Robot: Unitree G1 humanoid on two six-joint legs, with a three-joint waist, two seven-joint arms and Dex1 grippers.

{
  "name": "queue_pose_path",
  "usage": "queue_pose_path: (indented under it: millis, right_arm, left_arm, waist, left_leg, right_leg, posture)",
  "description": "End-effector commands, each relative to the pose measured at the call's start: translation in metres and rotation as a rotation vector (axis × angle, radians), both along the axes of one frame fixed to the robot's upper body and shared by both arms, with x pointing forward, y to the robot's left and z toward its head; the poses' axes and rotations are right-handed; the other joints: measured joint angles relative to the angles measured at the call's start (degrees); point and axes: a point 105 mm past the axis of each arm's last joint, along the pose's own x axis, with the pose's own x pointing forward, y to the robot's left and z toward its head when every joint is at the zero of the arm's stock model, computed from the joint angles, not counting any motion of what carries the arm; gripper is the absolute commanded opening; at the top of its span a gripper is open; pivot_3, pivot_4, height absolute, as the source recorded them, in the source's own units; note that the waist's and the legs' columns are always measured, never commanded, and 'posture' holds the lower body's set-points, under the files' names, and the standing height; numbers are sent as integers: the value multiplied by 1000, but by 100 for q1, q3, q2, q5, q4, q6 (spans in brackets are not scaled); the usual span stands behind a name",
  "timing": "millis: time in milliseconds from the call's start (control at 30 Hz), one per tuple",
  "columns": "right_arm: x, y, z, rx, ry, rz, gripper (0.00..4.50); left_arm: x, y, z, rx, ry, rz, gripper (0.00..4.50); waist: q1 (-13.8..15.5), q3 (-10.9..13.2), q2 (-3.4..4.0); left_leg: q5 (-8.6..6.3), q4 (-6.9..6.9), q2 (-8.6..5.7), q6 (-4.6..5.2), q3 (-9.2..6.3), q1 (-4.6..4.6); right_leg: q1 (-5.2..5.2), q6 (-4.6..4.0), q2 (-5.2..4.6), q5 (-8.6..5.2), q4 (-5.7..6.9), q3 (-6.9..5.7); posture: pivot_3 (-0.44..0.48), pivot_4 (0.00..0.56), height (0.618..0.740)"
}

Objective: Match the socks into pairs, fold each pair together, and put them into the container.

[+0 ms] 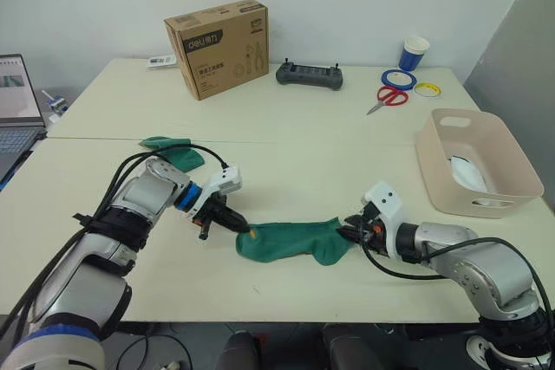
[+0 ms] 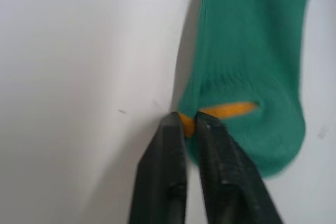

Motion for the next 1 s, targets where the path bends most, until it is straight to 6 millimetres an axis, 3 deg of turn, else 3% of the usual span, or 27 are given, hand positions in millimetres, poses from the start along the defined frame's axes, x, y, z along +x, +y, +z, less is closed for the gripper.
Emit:
queue_pose_path:
  millis: [33,167,333,467,667,867,967,1000]
  right_arm:
    - [3,-9,16,-81,-147,16,3155]
    - [-4,-16,24,-103,-204,28,4494]
    - [-19,-11,24,-22,-218,12,4500]
    - [-22,-7,19,23,-231,-40,4500]
    - [-25,-5,-4,18,-193,-117,4500]
    - [-31,-2,-17,-3,-149,-103,4500]
    - [-34,2,-20,-2,-133,-95,3903]
    - [-34,3,-20,1,-133,-93,3521]
  left_arm:
    - [20,8,24,-44,-129,97,1584]
    - [23,18,41,-109,-166,175,2872]
    - [-1,29,47,-219,-76,291,4464]
    - [-28,29,30,-231,4,362,4486]
    - [-49,14,6,-227,45,443,4486]
    - [-65,2,-8,-200,107,429,2589]
    - [-71,-4,-13,-191,122,421,1683]
    - [-71,-4,-15,-190,122,424,1325]
  waist:
    - [-2,0,0]
    - [-9,0,0]
    - [-42,0,1]
    - [-38,0,1]
    - [2,-1,0]
    - [-11,-1,0]
    - [-13,-1,0]
    - [-13,-1,0]
  left_leg:
    - [0,0,0,0,1,-1]
    - [0,-1,0,0,0,-8]
    - [0,-5,5,0,-6,-9]
    - [0,-2,6,0,-7,-9]
    - [0,-2,1,-1,-5,-6]
    - [0,-3,-2,-2,0,-2]
    - [0,-8,-1,-2,3,7]
    - [0,-8,-1,-2,2,9]
  right_leg:
    - [0,2,0,1,0,1]
    - [-7,3,-1,1,-2,0]
    - [-8,3,3,0,-1,-1]
    - [-8,5,1,-1,0,-3]
    - [-2,7,-9,0,-3,-5]
    - [-2,8,-14,-1,-4,0]
    - [1,7,-12,-1,-2,2]
    - [3,6,-12,-2,-2,1]
  posture:
    - [0,150,723]
    - [0,150,723]
    - [0,150,723]
    - [0,150,723]
    - [0,150,723]
    - [0,150,723]
    - [0,150,723]
    - [0,150,723]
